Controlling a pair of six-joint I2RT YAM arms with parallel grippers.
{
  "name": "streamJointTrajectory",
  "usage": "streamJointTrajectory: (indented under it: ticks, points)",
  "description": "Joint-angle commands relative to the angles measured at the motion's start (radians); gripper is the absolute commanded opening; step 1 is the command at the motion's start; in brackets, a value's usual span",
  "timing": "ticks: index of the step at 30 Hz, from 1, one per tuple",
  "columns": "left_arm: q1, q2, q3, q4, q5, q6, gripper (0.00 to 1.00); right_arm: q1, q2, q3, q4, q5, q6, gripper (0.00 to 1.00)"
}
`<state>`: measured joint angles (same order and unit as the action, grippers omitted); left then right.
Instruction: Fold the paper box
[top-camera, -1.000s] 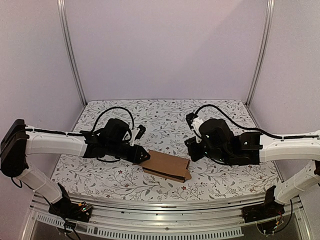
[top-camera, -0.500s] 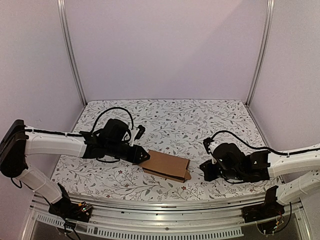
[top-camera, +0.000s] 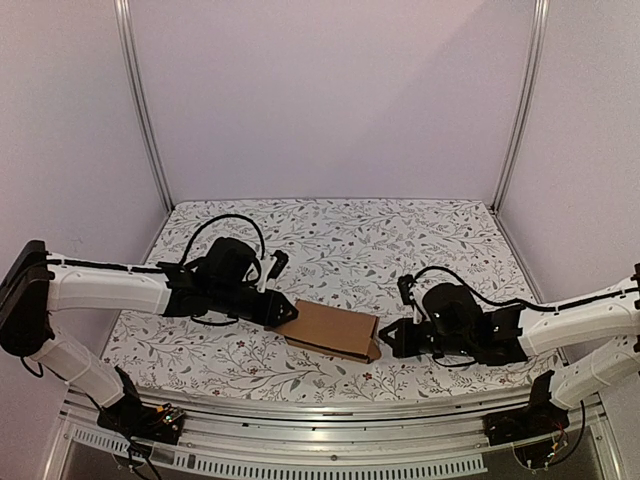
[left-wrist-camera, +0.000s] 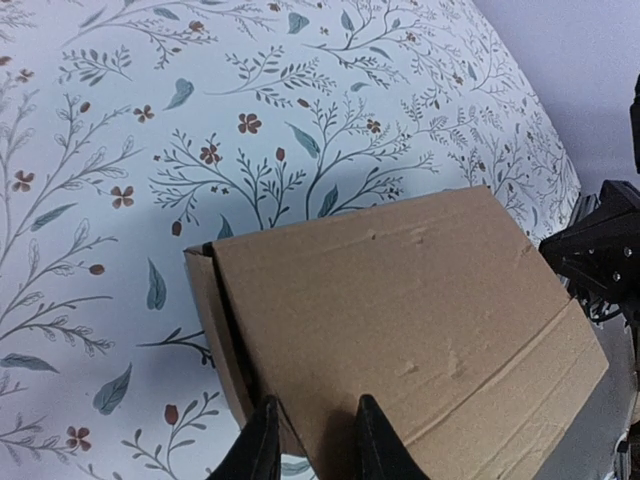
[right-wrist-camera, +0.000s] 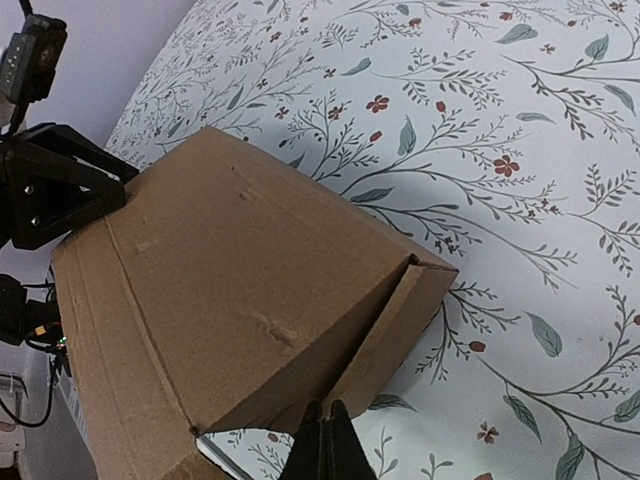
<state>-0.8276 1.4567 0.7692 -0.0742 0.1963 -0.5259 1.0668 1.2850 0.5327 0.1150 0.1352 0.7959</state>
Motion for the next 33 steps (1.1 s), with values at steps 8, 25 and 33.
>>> streamJointTrajectory:
  ticks: [8,25,33]
  points:
    - [0.01,-0.002,-0.013,-0.078,-0.023,-0.004,0.25,-0.014,0.161,0.017,0.192,-0.104,0.07,0.0]
    - [0.01,-0.015,-0.029,-0.076,-0.014,-0.007,0.24,-0.016,0.334,0.056,0.318,-0.152,0.127,0.0]
    - [0.011,-0.035,-0.059,-0.077,-0.04,-0.006,0.24,-0.016,0.181,0.086,0.036,-0.002,0.023,0.0]
